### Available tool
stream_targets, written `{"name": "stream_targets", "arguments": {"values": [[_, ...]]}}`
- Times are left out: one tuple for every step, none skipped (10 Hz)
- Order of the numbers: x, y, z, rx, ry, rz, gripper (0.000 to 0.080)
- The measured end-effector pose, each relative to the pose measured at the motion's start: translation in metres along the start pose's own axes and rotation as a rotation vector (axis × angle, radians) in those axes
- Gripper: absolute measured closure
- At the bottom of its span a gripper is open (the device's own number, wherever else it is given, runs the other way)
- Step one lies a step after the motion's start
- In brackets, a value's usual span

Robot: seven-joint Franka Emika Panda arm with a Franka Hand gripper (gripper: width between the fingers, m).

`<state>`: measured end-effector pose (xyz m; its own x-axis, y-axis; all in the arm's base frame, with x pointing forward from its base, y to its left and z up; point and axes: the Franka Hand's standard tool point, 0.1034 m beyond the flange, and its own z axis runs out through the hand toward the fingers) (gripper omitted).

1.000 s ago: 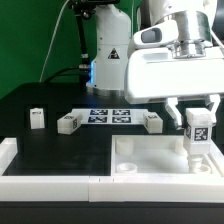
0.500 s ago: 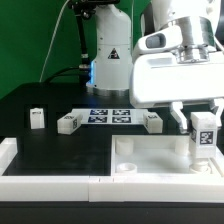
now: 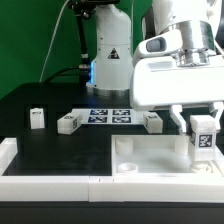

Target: Assemble one leg

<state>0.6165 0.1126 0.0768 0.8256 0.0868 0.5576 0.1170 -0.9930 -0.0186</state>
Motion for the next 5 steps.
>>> {"name": "stream_targets", "arguments": {"values": [[-0.0044,0.0032,0.0040,-0.004,-0.002,0.003,0.0509],[-0.0036,0.0048,0.0047,-0.007,0.006,0.005,0.0509],[-0.0036,0.0046,0.0048,-0.007,0.006,0.007,0.0509],[-0.0048,0.0045,0.0052,-0.006,0.002,0.008,0.0509],[-0.0052,0.0046,0.0054,-0.006,-0.001,0.008,0.0399]]}}
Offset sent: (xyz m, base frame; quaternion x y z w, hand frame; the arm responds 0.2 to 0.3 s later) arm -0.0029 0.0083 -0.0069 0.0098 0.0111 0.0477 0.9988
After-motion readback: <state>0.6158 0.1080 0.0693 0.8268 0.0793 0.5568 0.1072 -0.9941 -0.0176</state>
